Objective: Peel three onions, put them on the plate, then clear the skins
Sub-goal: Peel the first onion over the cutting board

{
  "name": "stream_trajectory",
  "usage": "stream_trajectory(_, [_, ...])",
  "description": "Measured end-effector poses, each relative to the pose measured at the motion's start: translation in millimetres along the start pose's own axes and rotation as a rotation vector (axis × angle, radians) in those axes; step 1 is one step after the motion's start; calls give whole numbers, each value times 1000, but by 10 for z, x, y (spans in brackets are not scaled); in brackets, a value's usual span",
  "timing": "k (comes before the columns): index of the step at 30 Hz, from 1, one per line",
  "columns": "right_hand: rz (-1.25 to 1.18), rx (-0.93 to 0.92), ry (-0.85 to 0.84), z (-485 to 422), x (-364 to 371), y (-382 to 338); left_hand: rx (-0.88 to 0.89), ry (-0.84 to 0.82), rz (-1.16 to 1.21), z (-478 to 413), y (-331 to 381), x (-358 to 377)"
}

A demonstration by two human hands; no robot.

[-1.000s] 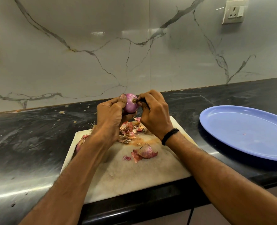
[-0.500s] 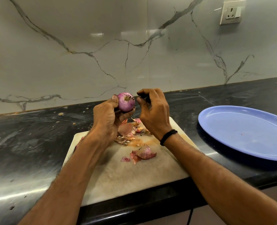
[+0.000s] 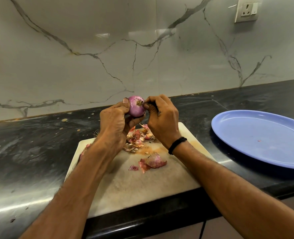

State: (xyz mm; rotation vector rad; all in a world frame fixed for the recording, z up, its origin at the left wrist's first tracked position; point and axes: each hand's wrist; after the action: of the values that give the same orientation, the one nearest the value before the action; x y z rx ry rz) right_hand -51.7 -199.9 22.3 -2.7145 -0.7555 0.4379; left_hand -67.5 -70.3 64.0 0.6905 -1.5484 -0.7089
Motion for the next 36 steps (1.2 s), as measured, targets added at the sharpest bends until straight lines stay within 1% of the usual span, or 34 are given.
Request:
stream_trajectory(4, [90,-42,-52,5,38,-2,-10,10,-21,2,-23,-3])
stream_trajectory(7, [105,40,-44,1,39,-1,-47,-21,65,13,-19,12])
stream_trajectory(10, [76,155,27,-30,-17,25,-58,-37,109,-1,-3,7])
stream_trajectory(12, [47,181,55,-46,-51,30,-53,-27,109,-12,8,-8])
stream_trajectory(17, [-60,98,-5,-29,-71,-53,-25,6,56,-17,18,-27])
stream_trajectory(21, [-157,153,-78,0,-29,-86,-5,-10,11,-16,4,-27])
stream_trajectory(25, [-130,148,-23,14,-4,-63,-21,-19,2,21,4,-1])
stream_trajectory(30, [-33,145,9,13,-23,-23,-50,-29,-11,18,-16,4])
stream_trajectory(36, [-76,178,54,-19,-63,-34,-53,-61,31,35,-26,29])
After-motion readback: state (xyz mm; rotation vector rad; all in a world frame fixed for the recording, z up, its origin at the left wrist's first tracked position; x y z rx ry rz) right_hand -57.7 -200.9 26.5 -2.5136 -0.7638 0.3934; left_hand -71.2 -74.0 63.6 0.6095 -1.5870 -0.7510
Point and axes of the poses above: each hand's wrist, its own z-axis away from the middle knuckle, its own x-axis out of the palm, y = z × x, and after that the axes turned 12 degrees about z, right-handed
